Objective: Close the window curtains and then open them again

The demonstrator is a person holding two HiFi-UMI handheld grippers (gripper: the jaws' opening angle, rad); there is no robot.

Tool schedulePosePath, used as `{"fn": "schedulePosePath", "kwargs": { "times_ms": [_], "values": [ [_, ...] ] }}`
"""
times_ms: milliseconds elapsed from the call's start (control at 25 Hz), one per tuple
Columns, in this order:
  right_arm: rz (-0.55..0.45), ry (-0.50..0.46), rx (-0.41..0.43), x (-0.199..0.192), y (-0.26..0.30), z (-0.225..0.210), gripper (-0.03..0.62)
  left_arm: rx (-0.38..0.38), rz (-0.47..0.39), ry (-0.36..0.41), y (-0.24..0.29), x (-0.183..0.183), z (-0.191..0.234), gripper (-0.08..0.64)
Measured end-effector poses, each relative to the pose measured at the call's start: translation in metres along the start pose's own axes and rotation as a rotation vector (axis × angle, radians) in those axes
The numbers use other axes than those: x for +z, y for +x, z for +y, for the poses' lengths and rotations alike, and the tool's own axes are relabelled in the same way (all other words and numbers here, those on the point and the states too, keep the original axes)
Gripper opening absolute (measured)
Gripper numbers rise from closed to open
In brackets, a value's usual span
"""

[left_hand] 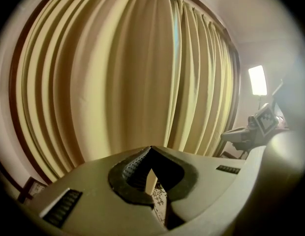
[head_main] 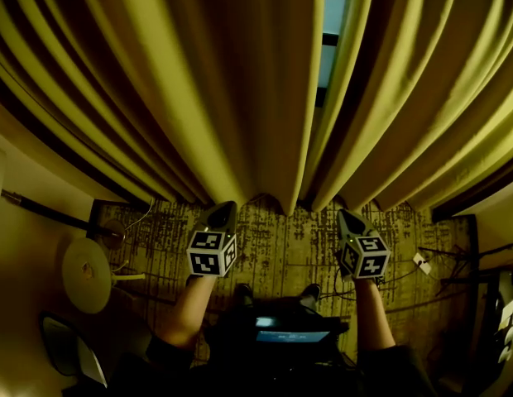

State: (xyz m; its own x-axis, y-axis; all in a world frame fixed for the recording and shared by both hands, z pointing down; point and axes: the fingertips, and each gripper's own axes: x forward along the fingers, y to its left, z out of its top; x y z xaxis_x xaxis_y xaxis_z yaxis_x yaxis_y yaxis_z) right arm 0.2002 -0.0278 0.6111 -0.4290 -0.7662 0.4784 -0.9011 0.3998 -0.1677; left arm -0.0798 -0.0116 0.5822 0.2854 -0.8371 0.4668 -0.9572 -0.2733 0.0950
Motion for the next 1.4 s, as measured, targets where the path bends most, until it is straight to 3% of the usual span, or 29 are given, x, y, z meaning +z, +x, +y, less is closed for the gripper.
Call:
{"fn": "schedulePosePath", "kwargs": {
  "times_ms": [1400],
  "values": [
    [0.04, 0.052, 0.025, -0.027, -0.009, -0.069, 0.015, -0.007, 0.041, -0.017, 0.043, -0.006, -0.061, 0.003]
  ]
}}
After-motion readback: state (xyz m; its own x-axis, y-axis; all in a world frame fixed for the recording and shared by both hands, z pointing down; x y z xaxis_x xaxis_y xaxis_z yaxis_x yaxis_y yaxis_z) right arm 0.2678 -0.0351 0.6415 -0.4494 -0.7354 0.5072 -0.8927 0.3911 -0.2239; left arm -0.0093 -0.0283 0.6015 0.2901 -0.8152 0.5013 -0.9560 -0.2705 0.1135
